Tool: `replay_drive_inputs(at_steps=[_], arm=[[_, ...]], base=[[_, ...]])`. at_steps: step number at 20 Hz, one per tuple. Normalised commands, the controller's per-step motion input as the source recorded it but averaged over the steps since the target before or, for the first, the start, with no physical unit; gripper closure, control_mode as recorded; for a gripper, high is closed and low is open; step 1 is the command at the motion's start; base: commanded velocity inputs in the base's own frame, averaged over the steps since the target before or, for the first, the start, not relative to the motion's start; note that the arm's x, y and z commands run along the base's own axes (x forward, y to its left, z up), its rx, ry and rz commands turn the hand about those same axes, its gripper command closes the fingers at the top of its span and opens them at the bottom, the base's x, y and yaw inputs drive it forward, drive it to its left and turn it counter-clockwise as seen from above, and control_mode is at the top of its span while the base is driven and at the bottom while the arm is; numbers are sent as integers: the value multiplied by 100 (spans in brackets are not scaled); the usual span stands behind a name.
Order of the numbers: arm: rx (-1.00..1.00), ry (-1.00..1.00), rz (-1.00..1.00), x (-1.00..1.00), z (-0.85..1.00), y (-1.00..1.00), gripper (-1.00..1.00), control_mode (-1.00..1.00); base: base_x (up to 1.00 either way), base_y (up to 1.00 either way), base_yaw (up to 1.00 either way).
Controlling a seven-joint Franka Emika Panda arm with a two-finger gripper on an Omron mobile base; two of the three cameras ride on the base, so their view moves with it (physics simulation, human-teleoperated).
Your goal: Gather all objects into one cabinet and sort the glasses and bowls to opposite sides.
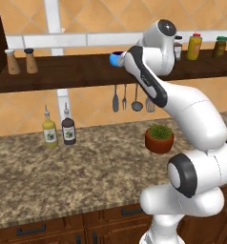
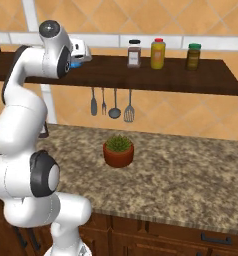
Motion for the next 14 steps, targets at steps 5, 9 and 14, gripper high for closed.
replay_drive_inputs(at_steps=[5,9,14], arm=[[0,1,0,29,-19,0,-100,-100],[2,0,0,35,0,0,-100,-100],[4,0,0,29,0,0,-100,-100]], base=[[0,0,0],[0,0,0],[0,0,0]])
